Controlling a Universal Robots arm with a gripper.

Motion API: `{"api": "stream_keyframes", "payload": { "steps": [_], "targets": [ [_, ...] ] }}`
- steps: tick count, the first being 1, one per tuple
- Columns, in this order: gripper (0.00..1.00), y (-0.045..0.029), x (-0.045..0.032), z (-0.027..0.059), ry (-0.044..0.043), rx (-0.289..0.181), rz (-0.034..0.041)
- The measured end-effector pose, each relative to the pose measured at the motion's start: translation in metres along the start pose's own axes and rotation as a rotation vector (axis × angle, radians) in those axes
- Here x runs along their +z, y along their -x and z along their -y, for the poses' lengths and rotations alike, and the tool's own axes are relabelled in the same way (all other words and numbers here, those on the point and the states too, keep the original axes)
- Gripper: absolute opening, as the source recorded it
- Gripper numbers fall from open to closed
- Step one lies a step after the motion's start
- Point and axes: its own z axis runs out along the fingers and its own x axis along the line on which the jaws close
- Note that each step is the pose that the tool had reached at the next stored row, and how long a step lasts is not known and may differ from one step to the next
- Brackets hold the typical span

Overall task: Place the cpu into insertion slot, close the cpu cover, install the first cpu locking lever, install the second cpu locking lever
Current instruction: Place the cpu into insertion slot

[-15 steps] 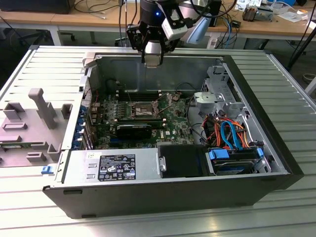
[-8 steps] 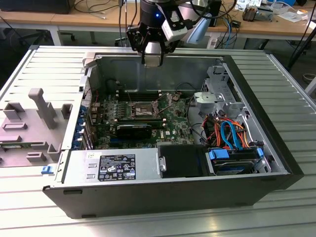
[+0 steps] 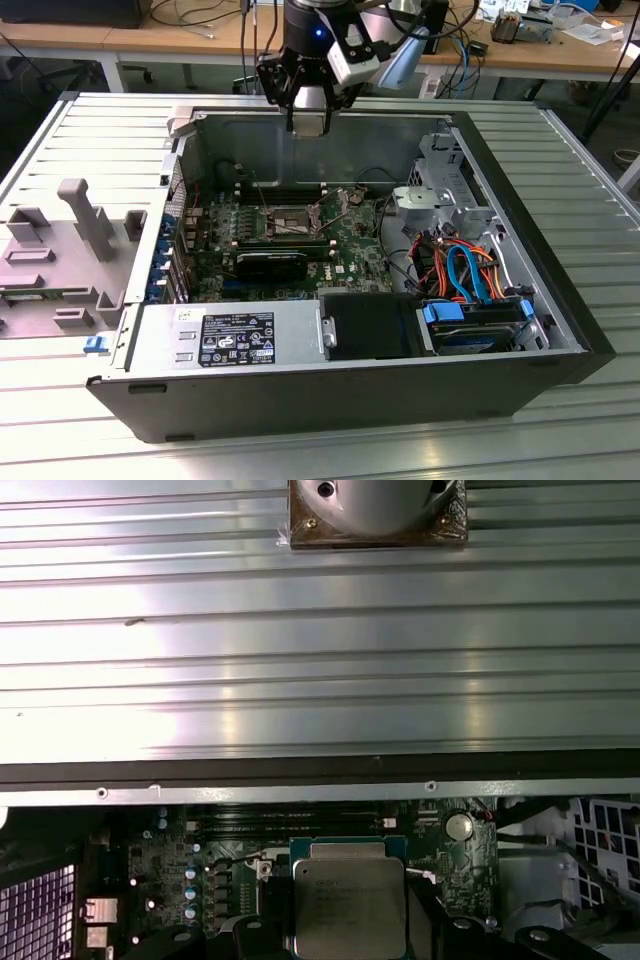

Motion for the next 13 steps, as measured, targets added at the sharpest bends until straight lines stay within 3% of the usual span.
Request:
{"api": "stream_keyframes", "payload": {
  "steps": [13],
  "targets": [
    [0.54, 0.0000, 0.0021, 0.0017, 0.0001, 0.000, 0.0001]
  ]
}}
